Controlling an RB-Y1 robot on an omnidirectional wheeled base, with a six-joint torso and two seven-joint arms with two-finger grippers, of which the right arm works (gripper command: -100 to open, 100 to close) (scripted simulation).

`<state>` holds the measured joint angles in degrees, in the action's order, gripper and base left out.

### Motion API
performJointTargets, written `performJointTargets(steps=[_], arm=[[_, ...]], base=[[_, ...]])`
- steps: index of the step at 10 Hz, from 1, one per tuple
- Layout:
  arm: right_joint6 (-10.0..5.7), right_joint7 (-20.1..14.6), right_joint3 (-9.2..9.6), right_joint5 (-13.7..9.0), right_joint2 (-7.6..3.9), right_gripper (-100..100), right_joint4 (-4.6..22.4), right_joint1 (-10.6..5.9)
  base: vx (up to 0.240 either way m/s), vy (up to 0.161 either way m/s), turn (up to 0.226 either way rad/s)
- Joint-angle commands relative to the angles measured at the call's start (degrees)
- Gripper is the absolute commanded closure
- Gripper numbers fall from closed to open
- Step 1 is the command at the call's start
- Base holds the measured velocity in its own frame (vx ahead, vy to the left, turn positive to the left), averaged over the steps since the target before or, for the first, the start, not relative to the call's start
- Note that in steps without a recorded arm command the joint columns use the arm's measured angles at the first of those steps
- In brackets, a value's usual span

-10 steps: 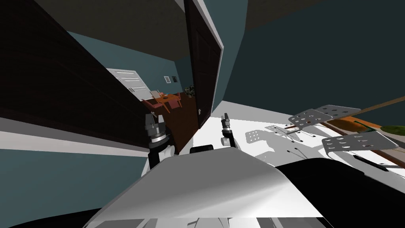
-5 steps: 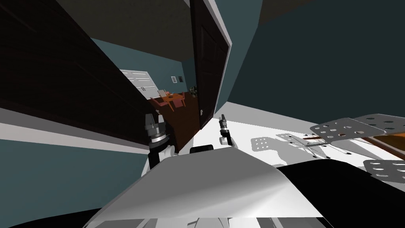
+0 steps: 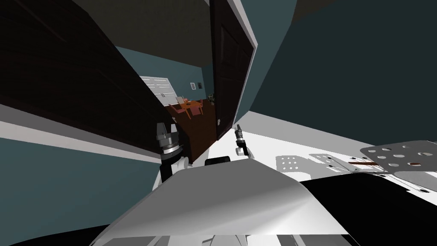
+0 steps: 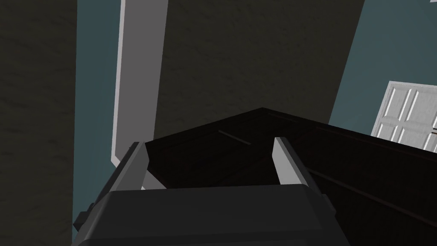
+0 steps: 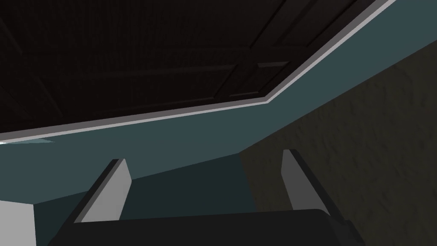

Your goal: Push the door open

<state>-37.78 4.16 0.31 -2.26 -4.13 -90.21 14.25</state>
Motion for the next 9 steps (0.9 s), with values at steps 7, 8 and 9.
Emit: performJointTargets(steps=[7,8,9], arm=[[-1.96,-1.56,0.72,-0.48,-0.86,-100,11.81,-5.14],[-2.29,-1.84,0.84,-0.57,-0.97,-100,13.73,-6.08],[-2.61,-2.11,0.96,-0.66,-1.08,-100,15.53,-7.01]], base=[[0.044,-0.08,0.149],[0.022,-0.078,0.189],[0.048,-0.098,0.227]])
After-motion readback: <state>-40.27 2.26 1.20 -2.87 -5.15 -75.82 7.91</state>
